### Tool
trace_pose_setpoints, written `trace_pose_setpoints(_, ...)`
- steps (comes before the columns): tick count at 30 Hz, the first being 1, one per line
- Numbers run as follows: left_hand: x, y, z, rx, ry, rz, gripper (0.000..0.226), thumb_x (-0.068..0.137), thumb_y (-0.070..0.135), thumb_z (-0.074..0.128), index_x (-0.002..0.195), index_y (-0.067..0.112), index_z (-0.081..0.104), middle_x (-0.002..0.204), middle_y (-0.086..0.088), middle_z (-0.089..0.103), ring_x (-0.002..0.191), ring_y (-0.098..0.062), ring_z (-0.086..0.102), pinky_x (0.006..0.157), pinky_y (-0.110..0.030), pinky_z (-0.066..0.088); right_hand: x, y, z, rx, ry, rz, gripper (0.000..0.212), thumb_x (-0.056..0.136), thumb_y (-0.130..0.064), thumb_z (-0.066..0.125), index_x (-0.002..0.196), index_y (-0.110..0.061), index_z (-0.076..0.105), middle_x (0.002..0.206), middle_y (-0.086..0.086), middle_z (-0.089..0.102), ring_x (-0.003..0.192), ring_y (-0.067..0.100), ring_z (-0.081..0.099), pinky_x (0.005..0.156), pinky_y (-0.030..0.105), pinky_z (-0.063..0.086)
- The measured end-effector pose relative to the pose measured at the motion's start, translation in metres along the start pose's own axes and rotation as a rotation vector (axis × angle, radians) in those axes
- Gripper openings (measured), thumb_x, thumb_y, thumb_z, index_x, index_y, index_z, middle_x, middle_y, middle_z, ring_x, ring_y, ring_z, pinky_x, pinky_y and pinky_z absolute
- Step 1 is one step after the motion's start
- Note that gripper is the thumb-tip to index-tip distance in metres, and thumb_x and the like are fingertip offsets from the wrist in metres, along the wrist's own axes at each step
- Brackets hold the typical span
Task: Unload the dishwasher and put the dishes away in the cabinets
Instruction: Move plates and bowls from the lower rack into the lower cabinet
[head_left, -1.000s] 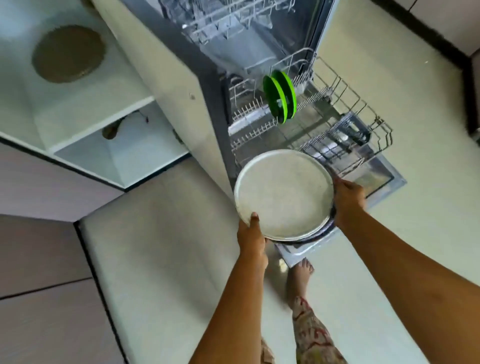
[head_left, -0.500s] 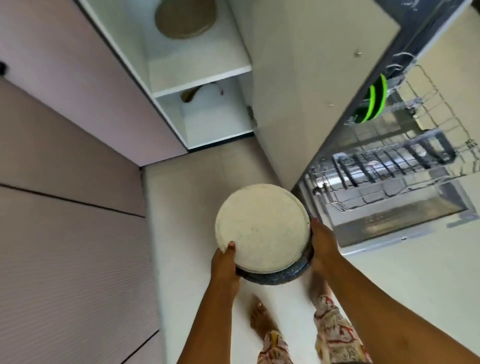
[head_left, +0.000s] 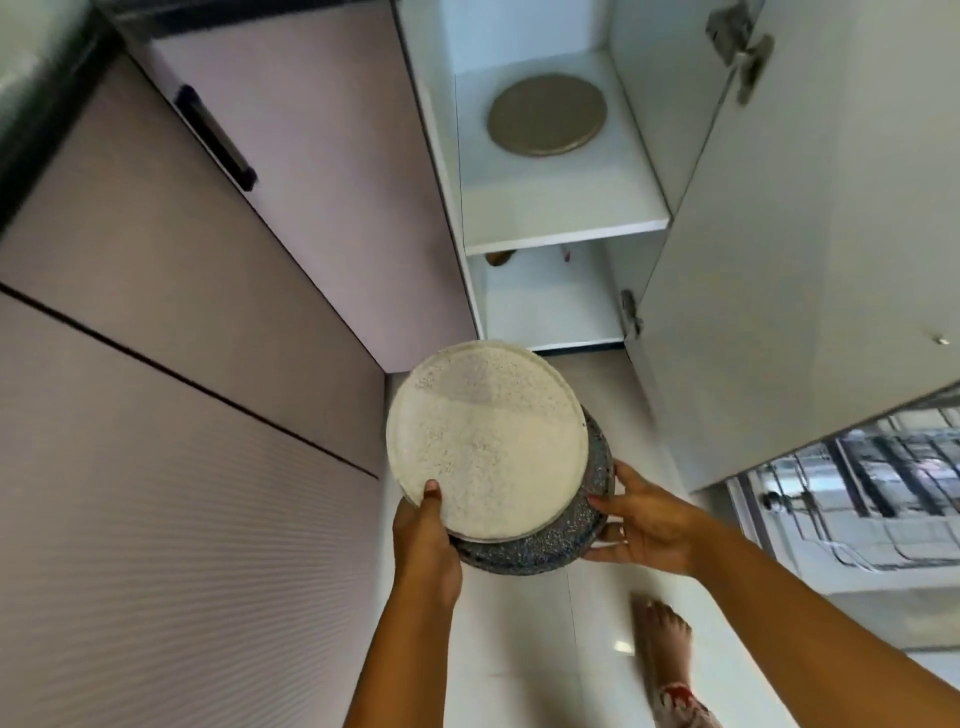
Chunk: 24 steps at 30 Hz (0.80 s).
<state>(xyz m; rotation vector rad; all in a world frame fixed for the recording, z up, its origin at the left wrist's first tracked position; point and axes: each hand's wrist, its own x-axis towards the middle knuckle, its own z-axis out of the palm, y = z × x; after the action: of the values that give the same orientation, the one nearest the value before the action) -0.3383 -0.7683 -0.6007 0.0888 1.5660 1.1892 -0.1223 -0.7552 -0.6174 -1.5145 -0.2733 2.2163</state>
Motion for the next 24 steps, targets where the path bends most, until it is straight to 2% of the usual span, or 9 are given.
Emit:
trace_pose_setpoints(8, 0.058, 0.050, 0.089, -0.026, -0.101, 0.011, 0.030, 0.099, 0.019, 0.045, 0.128, 0.026, 0.050, 0.130, -0.004, 0.056, 0.114, -0.026, 0.054, 0.102, -0.048, 0.043, 0.054, -0.095, -0.013, 0.024, -0.044, -0.225, 0.071, 0.090, 0.005, 0.052, 0.134, -0.048, 0.032, 0.119, 0.011, 0.062, 0.090, 0.032, 0.069, 0.076, 0.050, 0.058)
trace_pose_setpoints(13, 0.092, 0.076, 0.160, -0.164, -0.235, -0.008, 0.036, 0.097, 0.023, 0.047, 0.133, 0.026, 0.046, 0.131, -0.003, 0.055, 0.117, -0.029, 0.054, 0.090, -0.049, 0.050, 0.095, -0.191, -0.014, 0.213, 0.093, -0.501, 0.066, 0.090, 0.006, 0.052, 0.135, -0.040, 0.034, 0.115, 0.002, 0.061, 0.090, 0.023, 0.066, 0.066, 0.040, 0.060)
trace_pose_setpoints(15, 0.104, 0.080, 0.186, -0.224, -0.267, -0.033, 0.038, 0.097, 0.022, 0.047, 0.135, 0.024, 0.046, 0.131, -0.004, 0.056, 0.114, -0.027, 0.056, 0.085, -0.044, 0.053, 0.113, -0.237, -0.011, 0.197, 0.163, -0.597, 0.060, 0.085, -0.014, 0.068, 0.132, -0.037, 0.039, 0.119, 0.003, 0.060, 0.096, 0.023, 0.065, 0.068, 0.041, 0.059)
trace_pose_setpoints(16, 0.108, 0.080, 0.196, -0.260, -0.283, -0.052, 0.037, 0.097, 0.021, 0.047, 0.134, 0.024, 0.047, 0.129, -0.004, 0.058, 0.112, -0.026, 0.057, 0.082, -0.043, 0.055, 0.123, -0.258, -0.011, 0.167, 0.181, -0.607, 0.071, 0.077, -0.033, 0.076, 0.137, -0.038, 0.037, 0.127, 0.005, 0.057, 0.102, 0.026, 0.063, 0.071, 0.046, 0.058)
trace_pose_setpoints(18, 0.115, 0.079, 0.214, -0.366, -0.341, -0.100, 0.034, 0.097, 0.019, 0.048, 0.130, 0.023, 0.050, 0.124, -0.004, 0.061, 0.110, -0.025, 0.059, 0.080, -0.042, 0.057, 0.133, -0.297, -0.010, 0.166, 0.211, -0.570, 0.072, 0.080, -0.063, 0.058, 0.143, -0.038, 0.033, 0.131, 0.007, 0.055, 0.103, 0.027, 0.060, 0.068, 0.043, 0.057)
trace_pose_setpoints(19, 0.119, 0.078, 0.222, -0.422, -0.356, -0.132, 0.034, 0.097, 0.018, 0.048, 0.130, 0.022, 0.051, 0.123, -0.005, 0.062, 0.109, -0.024, 0.060, 0.080, -0.042, 0.057, 0.140, -0.314, -0.011, 0.171, 0.225, -0.554, 0.061, 0.089, -0.064, 0.042, 0.142, -0.032, 0.037, 0.124, 0.007, 0.059, 0.098, 0.025, 0.060, 0.064, 0.035, 0.057)
trace_pose_setpoints(20, 0.122, 0.077, 0.228, -0.468, -0.354, -0.158, 0.035, 0.097, 0.017, 0.048, 0.131, 0.020, 0.051, 0.123, -0.006, 0.062, 0.107, -0.024, 0.061, 0.077, -0.041, 0.057, 0.143, -0.328, -0.011, 0.184, 0.238, -0.561, 0.053, 0.096, -0.056, 0.032, 0.140, -0.026, 0.040, 0.118, 0.007, 0.062, 0.095, 0.023, 0.060, 0.063, 0.030, 0.055)
trace_pose_setpoints(22, 0.128, 0.078, 0.239, -0.523, -0.338, -0.201, 0.037, 0.097, 0.014, 0.047, 0.133, 0.018, 0.049, 0.125, -0.009, 0.061, 0.102, -0.024, 0.062, 0.069, -0.038, 0.060, 0.152, -0.352, -0.012, 0.137, 0.336, -0.611, 0.044, 0.103, -0.036, 0.028, 0.143, -0.018, 0.032, 0.132, 0.007, 0.053, 0.112, 0.021, 0.053, 0.074, 0.026, 0.049)
trace_pose_setpoints(24, 0.135, 0.085, 0.255, -0.526, -0.359, -0.227, 0.040, 0.096, 0.013, 0.047, 0.136, 0.016, 0.046, 0.131, -0.013, 0.057, 0.103, -0.025, 0.060, 0.066, -0.039, 0.060, 0.156, -0.372, -0.007, 0.131, 0.362, -0.661, 0.045, 0.104, -0.031, 0.025, 0.148, -0.019, 0.025, 0.137, 0.002, 0.048, 0.121, 0.015, 0.044, 0.083, 0.023, 0.041)
